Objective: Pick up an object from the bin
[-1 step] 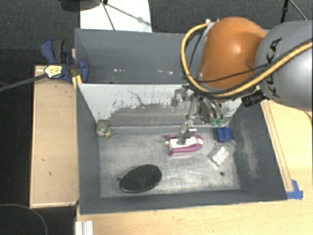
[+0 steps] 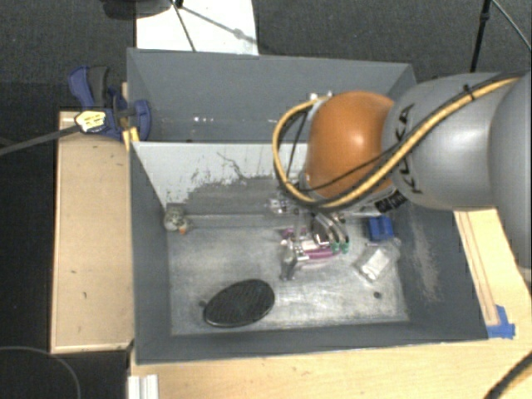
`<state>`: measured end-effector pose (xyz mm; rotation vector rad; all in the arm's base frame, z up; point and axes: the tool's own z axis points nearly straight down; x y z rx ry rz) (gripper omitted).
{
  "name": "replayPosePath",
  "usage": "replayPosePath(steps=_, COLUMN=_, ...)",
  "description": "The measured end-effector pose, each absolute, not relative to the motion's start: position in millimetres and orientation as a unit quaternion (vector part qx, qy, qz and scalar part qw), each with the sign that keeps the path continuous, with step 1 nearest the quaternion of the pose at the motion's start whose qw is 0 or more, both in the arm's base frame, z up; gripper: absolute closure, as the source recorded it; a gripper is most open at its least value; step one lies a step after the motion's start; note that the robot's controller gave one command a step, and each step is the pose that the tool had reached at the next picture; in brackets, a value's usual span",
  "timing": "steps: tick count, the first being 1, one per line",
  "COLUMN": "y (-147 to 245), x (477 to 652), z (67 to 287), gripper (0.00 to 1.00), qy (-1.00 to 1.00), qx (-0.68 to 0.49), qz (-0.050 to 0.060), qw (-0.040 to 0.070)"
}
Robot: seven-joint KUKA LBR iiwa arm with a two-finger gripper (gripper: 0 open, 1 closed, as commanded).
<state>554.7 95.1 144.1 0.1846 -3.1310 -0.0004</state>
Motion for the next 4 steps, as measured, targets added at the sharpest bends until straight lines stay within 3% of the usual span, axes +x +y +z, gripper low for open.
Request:
replayPosePath(steps=1, y=34.4, x=581.5, z=69.5, gripper=0.0, qy=-0.991, qx=0.135, qz=0.0, qw=-0.001)
replayPosePath(steps=2, y=36.8, x=581.3, z=72.8, gripper=1.0, qy=-0.991, qx=0.135, qz=0.0, qw=0.0)
replayPosePath(steps=3, y=-54.7, x=557.2, z=195.4, gripper=1.0, qy=-0.952, qx=0.307, qz=0.002, qw=-0.003)
replayPosePath(steps=4, y=-56.0, x=565.6, z=239.5, gripper=1.0, qy=-0.949, qx=0.315, qz=0.001, qw=-0.003)
